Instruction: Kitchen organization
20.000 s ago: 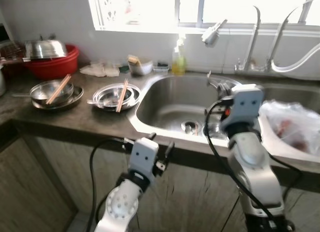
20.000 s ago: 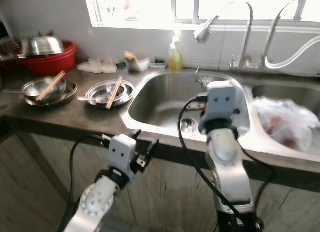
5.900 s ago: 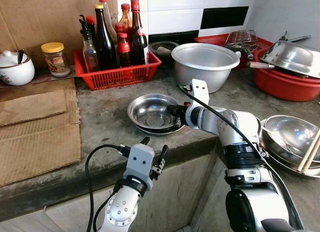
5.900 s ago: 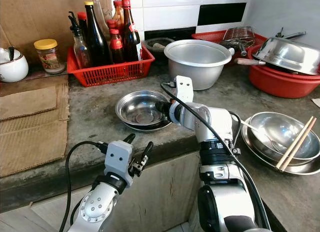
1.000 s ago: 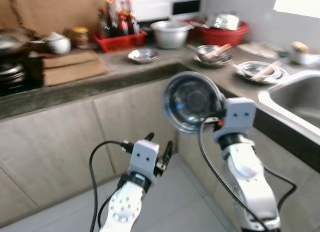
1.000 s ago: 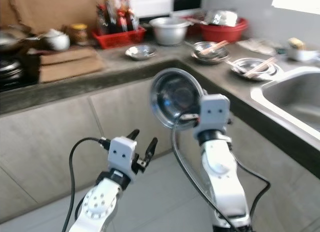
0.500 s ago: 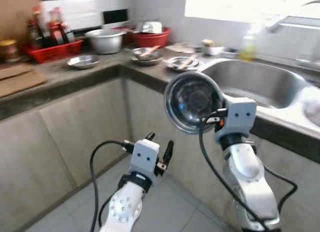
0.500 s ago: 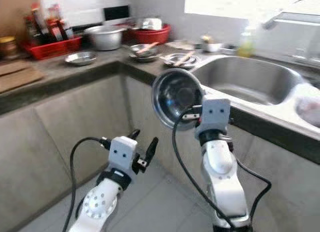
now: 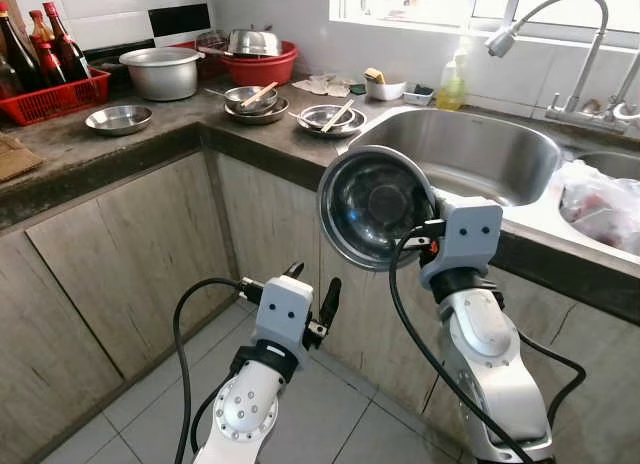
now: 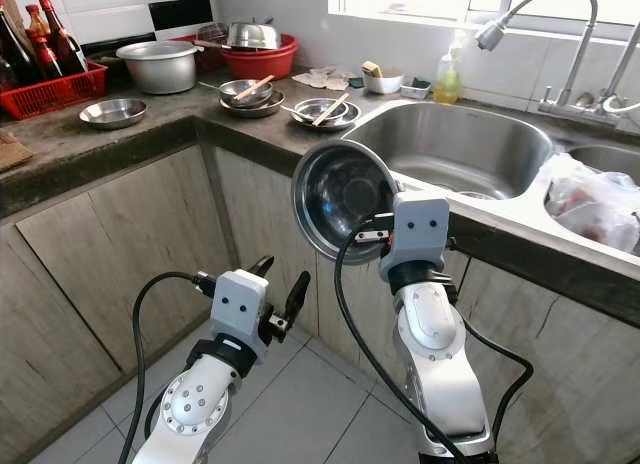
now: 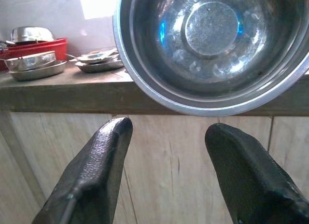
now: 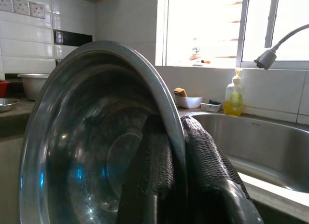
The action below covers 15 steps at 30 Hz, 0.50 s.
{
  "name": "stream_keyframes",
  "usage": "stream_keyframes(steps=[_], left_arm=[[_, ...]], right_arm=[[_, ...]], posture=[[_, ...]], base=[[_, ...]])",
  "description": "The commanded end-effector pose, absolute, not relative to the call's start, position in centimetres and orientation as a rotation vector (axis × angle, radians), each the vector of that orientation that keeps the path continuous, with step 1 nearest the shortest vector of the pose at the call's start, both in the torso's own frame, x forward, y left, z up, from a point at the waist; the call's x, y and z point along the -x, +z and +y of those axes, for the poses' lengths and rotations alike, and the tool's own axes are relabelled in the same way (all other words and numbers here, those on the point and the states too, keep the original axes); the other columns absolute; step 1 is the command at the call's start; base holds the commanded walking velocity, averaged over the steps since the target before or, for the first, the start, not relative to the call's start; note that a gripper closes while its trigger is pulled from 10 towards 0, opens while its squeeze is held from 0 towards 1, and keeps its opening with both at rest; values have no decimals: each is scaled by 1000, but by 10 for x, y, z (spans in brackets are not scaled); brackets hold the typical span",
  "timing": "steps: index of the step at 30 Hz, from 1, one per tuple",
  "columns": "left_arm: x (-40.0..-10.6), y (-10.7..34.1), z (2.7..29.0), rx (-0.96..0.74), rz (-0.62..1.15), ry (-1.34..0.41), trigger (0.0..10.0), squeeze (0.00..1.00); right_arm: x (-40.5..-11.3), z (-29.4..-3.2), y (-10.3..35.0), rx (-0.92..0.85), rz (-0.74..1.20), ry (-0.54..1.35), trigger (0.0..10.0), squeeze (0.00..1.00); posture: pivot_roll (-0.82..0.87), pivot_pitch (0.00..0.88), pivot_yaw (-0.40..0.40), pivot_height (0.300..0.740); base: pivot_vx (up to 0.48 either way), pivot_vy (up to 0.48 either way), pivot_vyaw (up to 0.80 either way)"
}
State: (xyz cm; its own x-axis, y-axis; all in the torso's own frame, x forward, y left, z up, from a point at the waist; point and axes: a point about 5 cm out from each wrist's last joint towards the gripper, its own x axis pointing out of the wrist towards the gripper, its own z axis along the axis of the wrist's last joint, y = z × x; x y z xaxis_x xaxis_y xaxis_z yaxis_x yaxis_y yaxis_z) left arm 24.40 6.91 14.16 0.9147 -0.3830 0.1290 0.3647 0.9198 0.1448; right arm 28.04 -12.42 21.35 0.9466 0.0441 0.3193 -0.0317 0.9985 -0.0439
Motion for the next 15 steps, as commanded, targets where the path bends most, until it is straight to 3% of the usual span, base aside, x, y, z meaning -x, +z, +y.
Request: stream_keyframes(steps=[1,15], left_arm=[[-245,147,69,-116,-177,-381,10000,0],[-246,150,69,-112,-189,-377,10000,0]], right_arm=[[-280,-123,219,36,-346,41,10000,0],[-284,-129,230,35,-385,21,10000,0]], posture=[[72,0,-28,740],[68,0,-31,740]], base=[[319,0,0],[348,0,0]])
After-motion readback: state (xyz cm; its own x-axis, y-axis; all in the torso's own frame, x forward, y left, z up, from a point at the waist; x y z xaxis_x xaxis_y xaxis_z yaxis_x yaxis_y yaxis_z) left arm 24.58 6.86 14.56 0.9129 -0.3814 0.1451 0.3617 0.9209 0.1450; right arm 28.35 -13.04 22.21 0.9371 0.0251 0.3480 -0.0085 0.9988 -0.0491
